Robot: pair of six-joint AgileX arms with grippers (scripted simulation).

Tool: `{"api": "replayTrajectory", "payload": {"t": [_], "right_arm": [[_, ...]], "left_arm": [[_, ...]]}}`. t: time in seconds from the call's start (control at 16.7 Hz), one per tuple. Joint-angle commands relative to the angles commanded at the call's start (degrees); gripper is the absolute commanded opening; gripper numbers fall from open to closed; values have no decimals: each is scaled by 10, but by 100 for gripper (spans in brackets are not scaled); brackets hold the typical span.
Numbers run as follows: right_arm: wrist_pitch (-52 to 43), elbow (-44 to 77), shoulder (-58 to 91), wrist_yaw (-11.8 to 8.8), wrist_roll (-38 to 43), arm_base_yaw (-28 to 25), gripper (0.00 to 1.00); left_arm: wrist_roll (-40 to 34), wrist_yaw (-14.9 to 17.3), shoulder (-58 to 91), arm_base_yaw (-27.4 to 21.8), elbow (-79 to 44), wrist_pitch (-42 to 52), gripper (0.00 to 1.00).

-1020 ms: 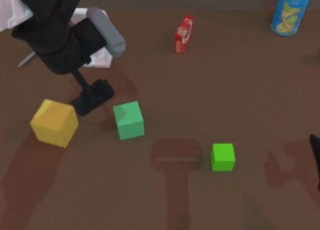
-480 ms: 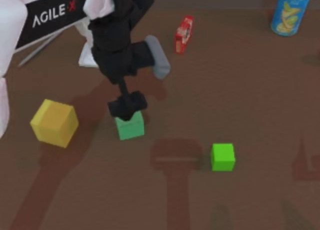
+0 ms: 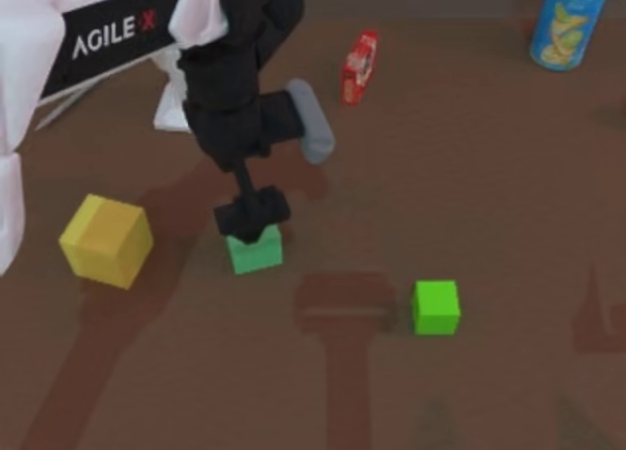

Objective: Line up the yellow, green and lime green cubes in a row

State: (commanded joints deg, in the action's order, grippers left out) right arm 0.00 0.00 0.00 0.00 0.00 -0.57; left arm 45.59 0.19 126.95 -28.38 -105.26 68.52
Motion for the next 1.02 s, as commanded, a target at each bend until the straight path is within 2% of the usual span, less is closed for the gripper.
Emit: {"api": "replayTrajectory", "payload": {"t": [0.36,0.66,1.02], "right_arm": [[0,0,0,0,0,0,100],[0,0,0,0,0,0,100],[0,0,0,0,0,0,100]], "left_arm": [[1,0,40,0,89,-135,100],[1,0,47,-1,102,-151,100],[1,0,47,-1,102,-151,55]]}}
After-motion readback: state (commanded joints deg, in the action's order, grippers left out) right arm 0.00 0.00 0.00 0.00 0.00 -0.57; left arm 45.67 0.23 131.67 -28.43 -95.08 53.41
